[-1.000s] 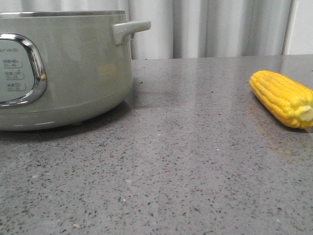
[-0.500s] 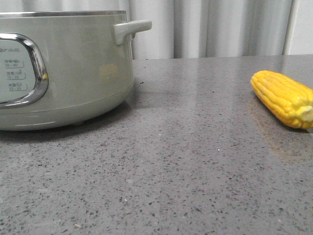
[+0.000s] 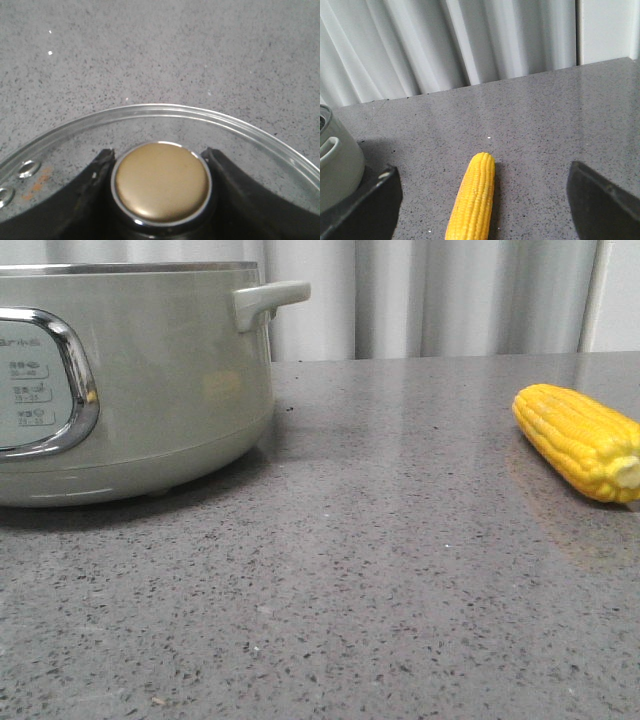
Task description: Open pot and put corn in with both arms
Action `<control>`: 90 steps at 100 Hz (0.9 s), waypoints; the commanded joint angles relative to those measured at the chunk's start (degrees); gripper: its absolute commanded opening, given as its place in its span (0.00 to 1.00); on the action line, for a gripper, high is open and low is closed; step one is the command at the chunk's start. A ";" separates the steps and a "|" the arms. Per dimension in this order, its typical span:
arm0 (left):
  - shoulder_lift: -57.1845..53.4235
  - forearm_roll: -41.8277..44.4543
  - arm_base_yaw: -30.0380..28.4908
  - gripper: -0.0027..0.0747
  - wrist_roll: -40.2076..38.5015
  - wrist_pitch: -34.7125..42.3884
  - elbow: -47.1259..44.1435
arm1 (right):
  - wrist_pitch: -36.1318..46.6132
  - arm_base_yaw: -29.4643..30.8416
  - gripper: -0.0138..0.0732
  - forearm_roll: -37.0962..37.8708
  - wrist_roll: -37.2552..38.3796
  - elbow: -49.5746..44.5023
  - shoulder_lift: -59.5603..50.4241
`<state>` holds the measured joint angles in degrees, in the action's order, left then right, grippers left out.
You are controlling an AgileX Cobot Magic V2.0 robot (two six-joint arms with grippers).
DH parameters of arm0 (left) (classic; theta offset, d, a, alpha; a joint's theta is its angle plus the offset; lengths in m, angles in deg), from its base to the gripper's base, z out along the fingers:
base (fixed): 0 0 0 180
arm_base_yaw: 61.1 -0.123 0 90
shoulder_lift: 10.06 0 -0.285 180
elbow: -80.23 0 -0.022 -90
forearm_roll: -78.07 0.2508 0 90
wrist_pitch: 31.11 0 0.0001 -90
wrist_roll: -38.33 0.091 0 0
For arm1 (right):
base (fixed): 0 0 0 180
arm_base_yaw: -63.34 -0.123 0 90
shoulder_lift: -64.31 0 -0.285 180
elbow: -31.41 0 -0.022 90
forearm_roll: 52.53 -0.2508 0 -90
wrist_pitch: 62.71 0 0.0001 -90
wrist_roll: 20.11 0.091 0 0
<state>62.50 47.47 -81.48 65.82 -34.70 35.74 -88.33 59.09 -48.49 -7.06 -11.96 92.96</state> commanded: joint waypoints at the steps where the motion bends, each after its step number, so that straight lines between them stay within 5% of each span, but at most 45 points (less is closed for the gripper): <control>1: -1.44 -0.27 0.81 0.16 -0.28 6.44 -0.38 | 4.28 0.24 0.80 0.74 -0.66 1.78 0.95; 20: -1.44 -0.27 0.95 0.17 -0.28 7.41 -1.91 | 4.28 0.24 0.80 0.74 -0.66 1.78 0.95; 44: -1.44 0.21 0.95 0.48 -0.28 7.92 -1.91 | 4.28 0.24 0.80 0.74 -0.66 1.78 0.95; 70: -3.46 -0.43 1.43 0.49 -0.28 8.28 -1.70 | 5.29 -0.58 0.80 0.54 -0.66 1.94 3.36; 90: -11.03 -1.86 8.62 0.48 -0.28 13.49 -1.70 | -2.82 -6.26 0.80 0.41 -2.34 8.57 15.66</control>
<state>55.47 46.23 -75.81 65.72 -27.02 32.12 -91.58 54.78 -48.49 -7.63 -8.19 102.53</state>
